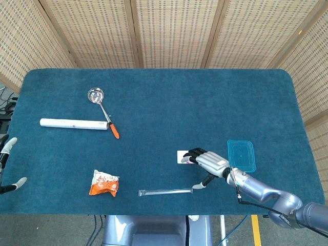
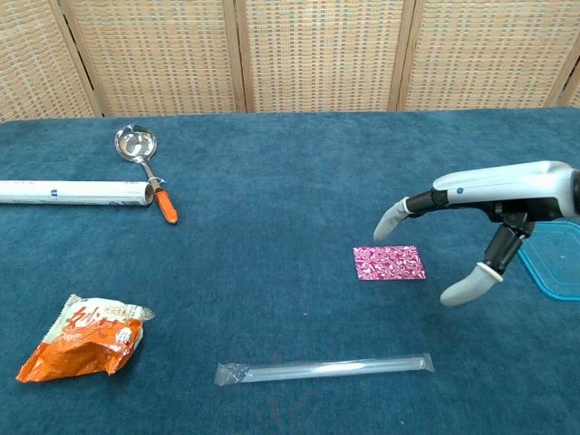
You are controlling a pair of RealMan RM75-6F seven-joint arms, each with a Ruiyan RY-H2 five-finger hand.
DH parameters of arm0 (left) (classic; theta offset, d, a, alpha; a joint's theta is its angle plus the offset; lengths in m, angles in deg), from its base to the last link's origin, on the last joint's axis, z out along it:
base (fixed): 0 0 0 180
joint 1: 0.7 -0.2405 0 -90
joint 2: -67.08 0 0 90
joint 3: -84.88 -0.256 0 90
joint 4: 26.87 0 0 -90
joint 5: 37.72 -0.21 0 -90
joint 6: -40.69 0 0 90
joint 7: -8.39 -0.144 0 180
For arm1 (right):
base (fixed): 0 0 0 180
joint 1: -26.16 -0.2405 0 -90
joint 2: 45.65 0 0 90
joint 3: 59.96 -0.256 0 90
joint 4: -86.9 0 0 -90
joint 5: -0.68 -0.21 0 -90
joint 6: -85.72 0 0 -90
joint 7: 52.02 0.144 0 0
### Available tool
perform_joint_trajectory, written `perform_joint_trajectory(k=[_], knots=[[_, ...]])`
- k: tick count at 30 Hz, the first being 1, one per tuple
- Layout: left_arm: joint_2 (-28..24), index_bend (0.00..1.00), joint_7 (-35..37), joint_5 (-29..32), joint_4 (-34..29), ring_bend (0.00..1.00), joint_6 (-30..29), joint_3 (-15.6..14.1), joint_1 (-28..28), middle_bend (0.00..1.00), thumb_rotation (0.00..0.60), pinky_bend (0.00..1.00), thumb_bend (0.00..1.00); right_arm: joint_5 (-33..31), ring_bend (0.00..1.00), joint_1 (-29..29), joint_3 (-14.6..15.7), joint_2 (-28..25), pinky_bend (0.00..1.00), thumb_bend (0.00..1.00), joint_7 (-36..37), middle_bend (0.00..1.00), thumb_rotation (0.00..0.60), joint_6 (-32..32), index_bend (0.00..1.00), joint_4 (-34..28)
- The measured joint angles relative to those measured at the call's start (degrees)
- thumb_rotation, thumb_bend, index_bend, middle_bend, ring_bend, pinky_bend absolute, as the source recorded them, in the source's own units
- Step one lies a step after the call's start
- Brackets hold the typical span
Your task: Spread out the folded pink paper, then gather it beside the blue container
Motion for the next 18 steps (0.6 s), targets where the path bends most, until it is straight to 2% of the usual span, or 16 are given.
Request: perform_joint_trajectory(k=[18], knots=[[0.1, 0.00, 1.0, 0.5, 0.8, 0.00, -0.4, -0.4, -0.7, 0.00, 0.600, 0.00, 0.03, -2.6, 0.00, -3.8, 1.2, 5.6, 0.00, 0.20, -3.1, 0.14, 0.600, 2.6, 0.18, 5.1]])
